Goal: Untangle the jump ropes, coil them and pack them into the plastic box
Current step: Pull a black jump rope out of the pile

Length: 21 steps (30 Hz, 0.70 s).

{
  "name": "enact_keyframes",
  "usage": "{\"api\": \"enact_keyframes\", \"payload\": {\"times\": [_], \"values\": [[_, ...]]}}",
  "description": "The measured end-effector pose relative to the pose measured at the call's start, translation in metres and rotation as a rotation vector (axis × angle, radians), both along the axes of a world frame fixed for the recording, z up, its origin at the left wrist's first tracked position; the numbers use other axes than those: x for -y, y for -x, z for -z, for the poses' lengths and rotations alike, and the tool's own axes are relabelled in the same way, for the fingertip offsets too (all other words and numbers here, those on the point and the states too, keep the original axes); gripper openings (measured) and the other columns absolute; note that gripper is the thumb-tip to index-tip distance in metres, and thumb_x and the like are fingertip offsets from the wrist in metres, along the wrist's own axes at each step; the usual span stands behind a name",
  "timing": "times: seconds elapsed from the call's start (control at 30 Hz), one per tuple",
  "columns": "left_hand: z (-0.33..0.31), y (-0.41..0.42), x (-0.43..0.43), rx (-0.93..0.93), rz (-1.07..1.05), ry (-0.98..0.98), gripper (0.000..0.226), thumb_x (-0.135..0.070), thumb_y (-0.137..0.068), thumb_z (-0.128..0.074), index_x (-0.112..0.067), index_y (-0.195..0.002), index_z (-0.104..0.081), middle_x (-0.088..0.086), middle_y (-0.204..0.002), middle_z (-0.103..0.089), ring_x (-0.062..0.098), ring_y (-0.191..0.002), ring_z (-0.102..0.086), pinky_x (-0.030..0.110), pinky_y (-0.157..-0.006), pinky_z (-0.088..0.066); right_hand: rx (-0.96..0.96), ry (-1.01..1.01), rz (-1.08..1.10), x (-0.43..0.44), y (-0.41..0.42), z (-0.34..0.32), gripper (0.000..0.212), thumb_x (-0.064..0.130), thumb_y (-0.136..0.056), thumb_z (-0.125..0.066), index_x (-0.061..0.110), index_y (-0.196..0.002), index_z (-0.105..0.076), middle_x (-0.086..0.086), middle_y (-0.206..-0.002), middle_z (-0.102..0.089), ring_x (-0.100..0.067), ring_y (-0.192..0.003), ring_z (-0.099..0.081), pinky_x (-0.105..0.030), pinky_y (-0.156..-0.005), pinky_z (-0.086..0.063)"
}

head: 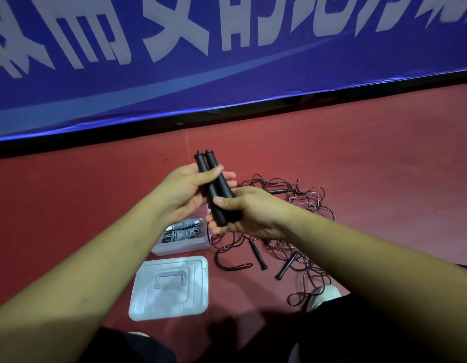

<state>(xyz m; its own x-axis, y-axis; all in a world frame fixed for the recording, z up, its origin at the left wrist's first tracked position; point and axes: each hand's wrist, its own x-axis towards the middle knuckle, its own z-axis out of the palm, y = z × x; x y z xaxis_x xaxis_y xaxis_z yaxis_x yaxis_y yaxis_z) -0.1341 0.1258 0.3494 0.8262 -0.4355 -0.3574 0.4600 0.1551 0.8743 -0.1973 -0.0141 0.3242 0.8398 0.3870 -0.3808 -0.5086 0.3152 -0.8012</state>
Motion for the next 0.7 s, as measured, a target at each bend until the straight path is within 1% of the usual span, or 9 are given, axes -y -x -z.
{"api": "enact_keyframes", "payload": {"times": [0.07, 0.17, 0.23, 0.3, 0.4, 0.47, 0.53, 0.6, 0.7], "values": [[-0.002, 0.003, 0.001, 0.061, 0.002, -0.016, 0.014, -0.002, -0.095, -0.054, 0.003, -0.108, -0.058, 0.018, -0.092, -0.073, 0.029, -0.088, -0.073, 0.036, -0.076, -0.062, 0.084, 0.187, -0.110, 0.009, 0.000, -0.006, 0.019, 0.007, -0.095, -0.059, -0.006, -0.109, -0.054, -0.023, -0.094, -0.062, -0.026, -0.080, -0.066, -0.035, -0.081, -0.059], [-0.009, -0.004, -0.004, 0.070, -0.012, -0.035, 0.012, -0.003, -0.095, -0.053, 0.002, -0.104, -0.060, 0.014, -0.084, -0.071, 0.026, -0.078, -0.074, 0.031, -0.069, -0.060, 0.230, 0.646, -0.331, 0.039, -0.004, -0.020, 0.046, 0.013, -0.082, -0.078, -0.006, -0.120, -0.059, -0.018, -0.106, -0.069, -0.019, -0.089, -0.066, -0.031, -0.088, -0.058], [-0.016, -0.006, -0.013, 0.019, 0.100, -0.065, 0.018, -0.004, -0.091, -0.055, 0.006, -0.105, -0.061, 0.017, -0.084, -0.069, 0.026, -0.074, -0.073, 0.032, -0.067, -0.060, 0.318, 0.826, -0.274, 0.065, -0.012, -0.029, 0.066, 0.026, -0.077, -0.082, 0.003, -0.132, -0.055, -0.012, -0.124, -0.066, -0.014, -0.104, -0.065, -0.032, -0.097, -0.054], [-0.023, -0.004, -0.020, -0.044, 0.298, -0.105, 0.028, -0.006, -0.085, -0.057, 0.009, -0.108, -0.061, 0.018, -0.084, -0.069, 0.027, -0.072, -0.072, 0.032, -0.064, -0.060, 0.371, 0.769, -0.114, 0.083, -0.018, -0.037, 0.075, 0.040, -0.075, -0.079, 0.018, -0.140, -0.050, 0.001, -0.133, -0.061, -0.011, -0.117, -0.060, -0.031, -0.101, -0.049], [-0.032, 0.004, -0.022, -0.075, 0.495, -0.113, 0.028, -0.006, -0.085, -0.054, 0.009, -0.107, -0.062, 0.018, -0.081, -0.069, 0.025, -0.064, -0.070, 0.031, -0.057, -0.058, 0.371, 0.457, 0.011, 0.086, -0.025, -0.035, 0.054, 0.046, -0.088, -0.061, 0.028, -0.138, -0.052, 0.005, -0.138, -0.058, -0.012, -0.128, -0.054, -0.034, -0.107, -0.040], [-0.033, 0.007, -0.020, -0.081, 0.549, -0.071, 0.026, -0.004, -0.087, -0.054, 0.009, -0.108, -0.061, 0.020, -0.082, -0.069, 0.024, -0.063, -0.070, 0.031, -0.057, -0.058, 0.390, 0.333, -0.074, 0.073, -0.026, -0.026, 0.038, 0.041, -0.099, -0.048, 0.020, -0.129, -0.060, 0.002, -0.126, -0.066, -0.014, -0.120, -0.059, -0.034, -0.107, -0.040], [-0.033, 0.010, -0.018, -0.077, 0.551, -0.049, 0.027, -0.005, -0.087, -0.054, 0.009, -0.109, -0.060, 0.019, -0.083, -0.070, 0.023, -0.063, -0.070, 0.030, -0.057, -0.058, 0.403, 0.252, -0.139, 0.057, -0.024, -0.023, 0.030, 0.031, -0.102, -0.044, 0.009, -0.102, -0.064, -0.002, -0.089, -0.068, -0.014, -0.085, -0.064, -0.025, -0.085, -0.050], [-0.034, 0.010, -0.016, -0.053, 0.510, -0.070, 0.028, -0.008, -0.087, -0.052, 0.008, -0.108, -0.061, 0.017, -0.083, -0.071, 0.021, -0.063, -0.070, 0.028, -0.056, -0.058, 0.425, 0.245, -0.107, 0.051, -0.025, -0.028, 0.032, 0.020, -0.105, -0.042, 0.007, -0.082, -0.060, -0.002, -0.061, -0.050, -0.013, -0.057, -0.051, -0.020, -0.060, -0.047], [-0.033, 0.010, -0.015, -0.048, 0.432, -0.085, 0.032, -0.014, -0.085, -0.056, 0.005, -0.110, -0.062, 0.014, -0.081, -0.071, 0.018, -0.060, -0.069, 0.025, -0.051, -0.058, 0.509, 0.388, -0.009, 0.066, -0.031, -0.037, 0.037, 0.019, -0.101, -0.049, 0.017, -0.070, -0.068, -0.001, -0.056, -0.032, -0.014, -0.049, -0.036, -0.023, -0.051, -0.034]]}}
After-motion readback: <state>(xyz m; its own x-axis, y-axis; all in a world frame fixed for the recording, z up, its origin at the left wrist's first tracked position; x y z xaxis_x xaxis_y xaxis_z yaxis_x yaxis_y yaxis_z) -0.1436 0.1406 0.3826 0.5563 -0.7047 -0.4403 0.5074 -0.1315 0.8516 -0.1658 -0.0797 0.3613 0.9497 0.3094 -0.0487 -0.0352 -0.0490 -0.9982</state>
